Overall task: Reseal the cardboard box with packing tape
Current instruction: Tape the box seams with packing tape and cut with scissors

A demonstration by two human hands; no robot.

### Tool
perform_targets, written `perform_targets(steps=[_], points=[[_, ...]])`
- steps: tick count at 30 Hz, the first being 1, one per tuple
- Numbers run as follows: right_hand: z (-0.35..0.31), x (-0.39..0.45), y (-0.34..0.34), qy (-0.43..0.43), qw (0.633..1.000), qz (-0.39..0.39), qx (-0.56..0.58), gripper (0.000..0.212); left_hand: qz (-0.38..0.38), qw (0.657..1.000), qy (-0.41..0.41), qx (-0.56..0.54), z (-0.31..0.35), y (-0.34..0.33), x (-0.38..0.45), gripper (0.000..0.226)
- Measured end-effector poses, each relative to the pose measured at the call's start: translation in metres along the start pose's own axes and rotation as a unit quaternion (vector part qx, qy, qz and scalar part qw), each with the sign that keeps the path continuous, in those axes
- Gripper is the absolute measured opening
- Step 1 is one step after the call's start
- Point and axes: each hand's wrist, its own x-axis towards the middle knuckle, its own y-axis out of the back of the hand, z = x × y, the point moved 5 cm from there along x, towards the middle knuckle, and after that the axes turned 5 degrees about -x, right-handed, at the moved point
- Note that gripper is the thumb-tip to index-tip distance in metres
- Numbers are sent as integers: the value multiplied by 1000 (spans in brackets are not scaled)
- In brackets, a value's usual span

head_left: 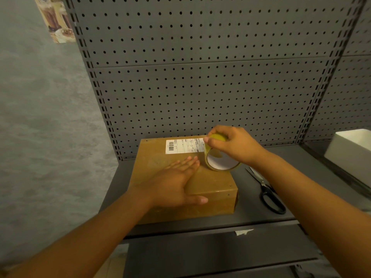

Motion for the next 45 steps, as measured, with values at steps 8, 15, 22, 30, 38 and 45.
perform_targets(steps=[8,15,22,30,38,45], points=[[1,1,-1,-4,1000,1,2,28,16,999,-22,20,-10,1,-6,95],[-2,1,-2,21,998,56,-4,28,20,1000,17,3,-2,-4,-5,92],[-1,5,-1,25,998,31,54,15,3,999,33,-7,-3,-5,-3,88],[3,4,-1,24,998,27,46,20,83,966,234,-66,-94,25,-4,79],[3,13,1,37,998,21,48,14,118,957,264,20,-90,20,-23,80],[-8,27,-6,99,995,-14,-13,30,169,910,327,193,-73,28,-43,68]])
